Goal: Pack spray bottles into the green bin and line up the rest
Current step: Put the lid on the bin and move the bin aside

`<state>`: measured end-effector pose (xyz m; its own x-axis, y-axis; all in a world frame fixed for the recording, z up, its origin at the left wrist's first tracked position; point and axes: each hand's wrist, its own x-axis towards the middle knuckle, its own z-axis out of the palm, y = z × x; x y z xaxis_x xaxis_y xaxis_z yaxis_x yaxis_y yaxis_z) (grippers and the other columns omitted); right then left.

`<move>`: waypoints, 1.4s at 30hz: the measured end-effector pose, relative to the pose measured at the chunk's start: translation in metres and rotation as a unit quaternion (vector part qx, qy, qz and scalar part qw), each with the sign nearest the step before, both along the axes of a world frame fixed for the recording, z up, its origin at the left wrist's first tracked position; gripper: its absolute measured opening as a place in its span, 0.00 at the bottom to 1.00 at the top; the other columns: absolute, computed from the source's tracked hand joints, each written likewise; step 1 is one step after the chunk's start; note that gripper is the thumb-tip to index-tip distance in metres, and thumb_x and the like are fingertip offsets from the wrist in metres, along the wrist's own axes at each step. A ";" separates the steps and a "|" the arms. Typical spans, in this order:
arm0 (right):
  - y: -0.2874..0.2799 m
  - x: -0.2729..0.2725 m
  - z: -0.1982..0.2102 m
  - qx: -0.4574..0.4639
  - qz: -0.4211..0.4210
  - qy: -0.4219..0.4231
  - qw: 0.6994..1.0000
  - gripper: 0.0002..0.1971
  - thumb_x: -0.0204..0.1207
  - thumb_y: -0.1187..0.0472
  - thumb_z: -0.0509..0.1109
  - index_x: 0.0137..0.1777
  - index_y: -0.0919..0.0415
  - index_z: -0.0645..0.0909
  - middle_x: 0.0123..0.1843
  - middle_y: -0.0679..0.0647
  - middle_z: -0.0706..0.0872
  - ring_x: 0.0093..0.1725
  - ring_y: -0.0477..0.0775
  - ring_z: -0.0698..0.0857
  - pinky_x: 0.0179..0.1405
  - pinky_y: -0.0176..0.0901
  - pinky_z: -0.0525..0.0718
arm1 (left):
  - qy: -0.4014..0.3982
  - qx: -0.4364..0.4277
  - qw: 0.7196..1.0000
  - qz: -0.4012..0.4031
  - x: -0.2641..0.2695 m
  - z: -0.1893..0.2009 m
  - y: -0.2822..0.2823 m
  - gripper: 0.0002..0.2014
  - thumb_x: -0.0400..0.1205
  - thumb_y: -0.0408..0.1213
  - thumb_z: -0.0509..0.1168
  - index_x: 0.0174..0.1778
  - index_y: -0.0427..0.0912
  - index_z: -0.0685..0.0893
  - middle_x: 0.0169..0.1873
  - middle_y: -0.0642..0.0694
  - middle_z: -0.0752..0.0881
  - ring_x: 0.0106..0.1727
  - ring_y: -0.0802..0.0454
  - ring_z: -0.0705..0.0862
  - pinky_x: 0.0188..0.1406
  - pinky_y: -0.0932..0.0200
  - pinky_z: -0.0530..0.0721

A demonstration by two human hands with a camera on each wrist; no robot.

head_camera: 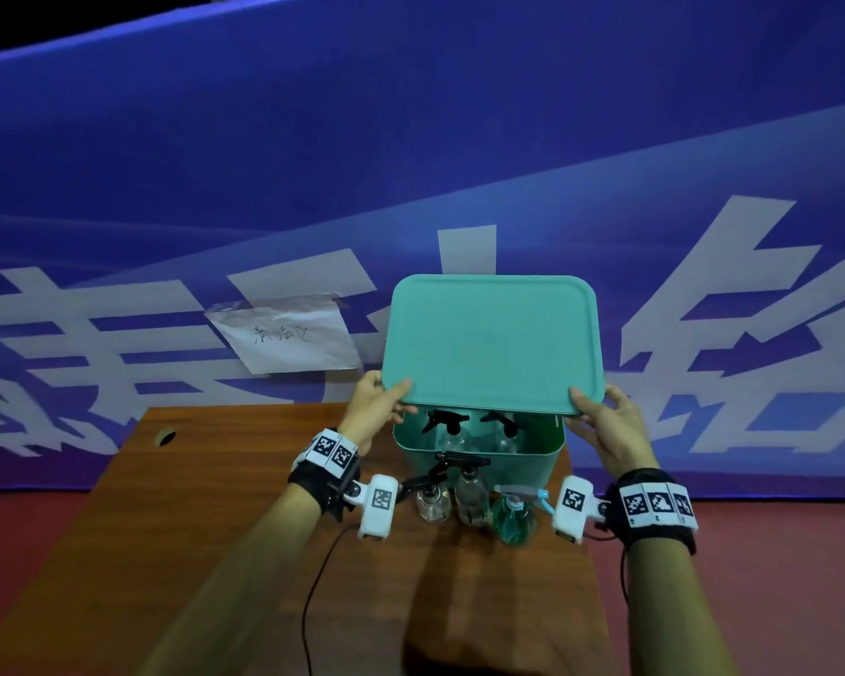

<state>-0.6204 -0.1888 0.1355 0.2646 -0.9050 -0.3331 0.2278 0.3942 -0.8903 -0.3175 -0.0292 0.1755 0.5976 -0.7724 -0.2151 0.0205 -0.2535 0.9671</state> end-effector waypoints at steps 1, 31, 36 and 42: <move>-0.001 -0.001 -0.006 -0.025 0.015 0.066 0.997 0.15 0.79 0.65 0.76 0.64 0.63 0.80 0.49 0.60 0.92 0.38 0.55 0.89 0.37 0.43 0.91 | -0.015 0.003 1.000 -0.005 0.004 -0.006 0.000 0.15 0.84 0.33 0.70 0.61 0.33 0.74 0.53 0.35 0.91 0.35 0.49 0.91 0.24 0.63 0.80; -0.012 0.014 -0.118 -0.217 0.069 0.367 0.902 0.14 0.80 0.47 0.72 0.55 0.54 0.75 0.34 0.57 0.85 0.38 0.57 0.86 0.33 0.48 0.81 | -0.176 0.178 0.965 -0.079 0.049 -0.143 -0.012 0.22 0.79 0.41 0.76 0.67 0.42 0.81 0.41 0.47 0.93 0.29 0.54 0.87 0.30 0.58 0.85; -0.010 0.013 -0.132 -0.203 0.051 0.352 0.912 0.14 0.81 0.48 0.72 0.57 0.53 0.74 0.34 0.57 0.86 0.38 0.60 0.87 0.38 0.54 0.84 | -0.183 0.181 0.963 -0.081 0.046 -0.147 -0.015 0.24 0.78 0.43 0.77 0.69 0.45 0.80 0.34 0.41 0.92 0.28 0.53 0.86 0.33 0.55 0.86; -0.013 0.015 -0.134 -0.210 0.062 0.348 0.912 0.16 0.81 0.46 0.71 0.59 0.52 0.71 0.35 0.58 0.87 0.37 0.59 0.87 0.38 0.53 0.84 | -0.187 0.162 0.966 -0.071 0.046 -0.149 -0.008 0.26 0.77 0.43 0.77 0.70 0.43 0.80 0.31 0.44 0.91 0.28 0.50 0.87 0.36 0.44 0.88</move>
